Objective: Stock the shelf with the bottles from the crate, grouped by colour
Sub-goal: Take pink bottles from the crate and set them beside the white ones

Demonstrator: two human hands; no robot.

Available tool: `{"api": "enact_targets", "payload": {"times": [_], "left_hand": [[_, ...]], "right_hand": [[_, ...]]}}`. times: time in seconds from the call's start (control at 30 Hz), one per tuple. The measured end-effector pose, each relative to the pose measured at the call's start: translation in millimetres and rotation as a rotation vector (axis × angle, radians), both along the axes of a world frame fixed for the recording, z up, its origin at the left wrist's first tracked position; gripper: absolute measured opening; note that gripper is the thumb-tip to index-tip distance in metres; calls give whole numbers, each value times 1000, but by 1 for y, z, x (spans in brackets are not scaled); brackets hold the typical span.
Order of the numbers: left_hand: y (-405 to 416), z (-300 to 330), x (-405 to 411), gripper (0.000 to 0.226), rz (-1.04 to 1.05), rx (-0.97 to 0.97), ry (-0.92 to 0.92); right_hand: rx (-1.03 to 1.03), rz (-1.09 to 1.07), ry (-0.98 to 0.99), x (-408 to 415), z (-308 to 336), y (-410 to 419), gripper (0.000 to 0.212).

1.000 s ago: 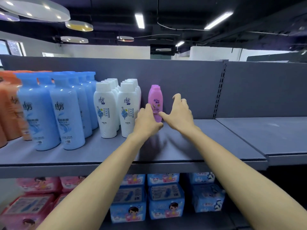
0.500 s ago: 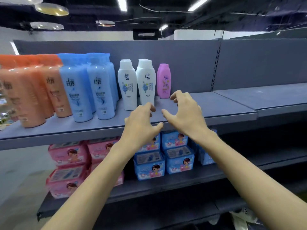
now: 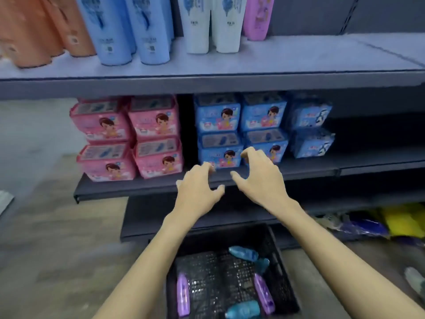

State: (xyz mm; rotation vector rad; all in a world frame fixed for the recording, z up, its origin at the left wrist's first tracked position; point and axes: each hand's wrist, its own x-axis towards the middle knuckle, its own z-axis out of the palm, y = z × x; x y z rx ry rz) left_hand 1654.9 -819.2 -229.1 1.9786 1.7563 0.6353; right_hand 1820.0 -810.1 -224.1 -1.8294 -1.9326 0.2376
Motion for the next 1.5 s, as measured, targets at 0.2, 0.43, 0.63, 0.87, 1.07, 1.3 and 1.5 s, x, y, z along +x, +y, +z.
{"api": "enact_targets", "payload": {"times": [0.2,0.43,0.63,0.87,1.07,1.3,1.5], "left_hand": [[-14,-116,9,37,108,-314,46],[-57,-248,15,36,188,-618,70],[-87,-344,11,27,300,-612,98],[-109,-447,2,27,301,-766,149],[-116,-520,-3,29,311,-888,186],[-114,-593,-22,70,410,-918,375],[-115,-638,-21,86,546,-970,359]], "right_hand": [[-273,44,-67,14,-114,-10,45],[-613,89,-158,42,-250,-34,43],[-875,110,-207,62,-366,-63,44],[-1144,-13,-222,86,-475,-103,73],[-1150,-56,-227,100,-541,-115,68],[-1194,-207,-197,116,-608,-115,72],[-1115,-263,-218,115,-641,-105,56]]}}
